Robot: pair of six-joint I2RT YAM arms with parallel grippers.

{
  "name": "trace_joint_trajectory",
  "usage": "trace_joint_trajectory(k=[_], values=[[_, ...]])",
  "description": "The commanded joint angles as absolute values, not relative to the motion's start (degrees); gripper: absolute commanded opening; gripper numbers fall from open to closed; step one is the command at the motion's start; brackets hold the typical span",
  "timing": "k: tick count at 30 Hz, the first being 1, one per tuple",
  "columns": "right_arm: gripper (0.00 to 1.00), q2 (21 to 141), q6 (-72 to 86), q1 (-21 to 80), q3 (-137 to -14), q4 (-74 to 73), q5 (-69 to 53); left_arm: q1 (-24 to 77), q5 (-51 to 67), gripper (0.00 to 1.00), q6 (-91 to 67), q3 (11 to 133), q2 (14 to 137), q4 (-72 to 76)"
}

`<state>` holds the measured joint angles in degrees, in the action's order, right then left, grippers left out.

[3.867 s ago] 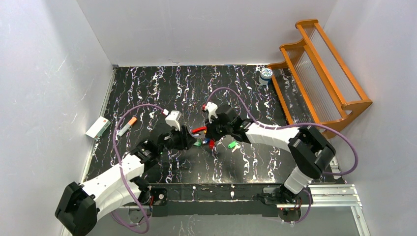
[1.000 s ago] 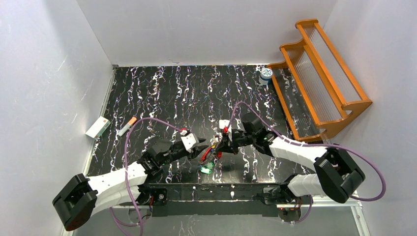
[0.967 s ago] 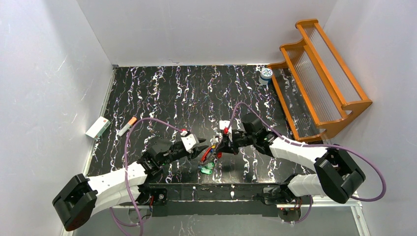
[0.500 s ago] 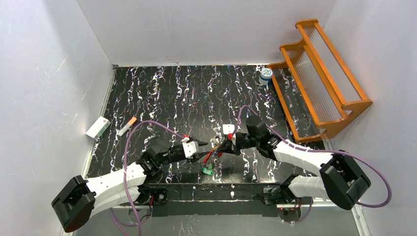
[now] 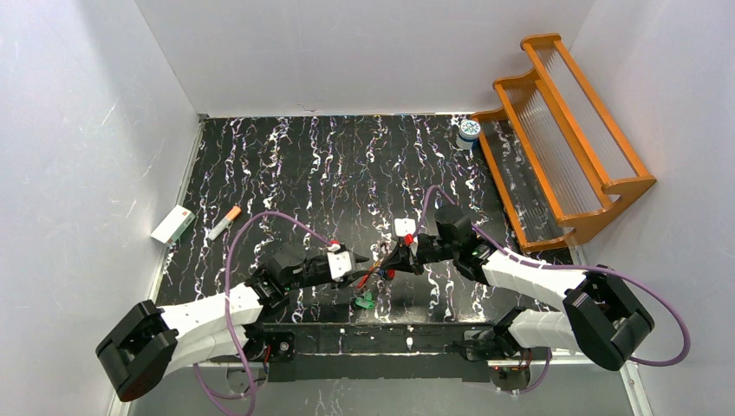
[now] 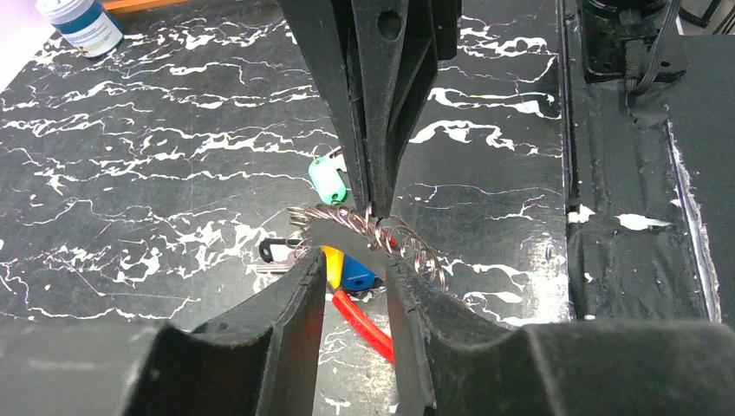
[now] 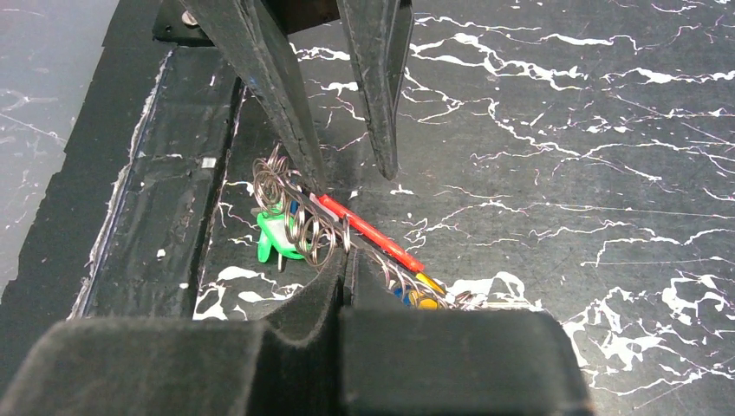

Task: Put the keys on the keyring
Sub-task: Pick up the keyring from the center of the board.

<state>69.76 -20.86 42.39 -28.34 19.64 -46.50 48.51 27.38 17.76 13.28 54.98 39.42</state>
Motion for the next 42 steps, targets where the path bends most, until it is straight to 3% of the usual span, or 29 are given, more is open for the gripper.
trace_joint_trajectory(k=[1, 12, 23, 29, 42], values=[[0.01, 68.1, -19.75, 42.17, -29.37, 23.04, -48.52, 48.69, 26.86, 0.29, 18.72, 15.81, 55.85, 39.82], [0.01, 69.05, -19.34, 42.16, -30.41, 23.39, -49.61, 48.78, 27.46, 0.24, 18.89, 17.01, 59.06, 41.51], [0.01, 69.26, -19.54, 42.11, -30.86, 22.94, -49.83, 48.77, 26.3, 0.3, 18.47, 15.85, 57.35, 41.77], [0.01, 69.67, -19.51, 42.18, -31.26, 22.94, -49.53, 48.7, 24.56, 0.18, 18.0, 16.43, 56.23, 37.6], [0.01, 70.57, -19.34, 42.14, -31.84, 23.12, -49.81, 48.78, 27.68, 0.31, 18.37, 18.11, 56.62, 33.57]])
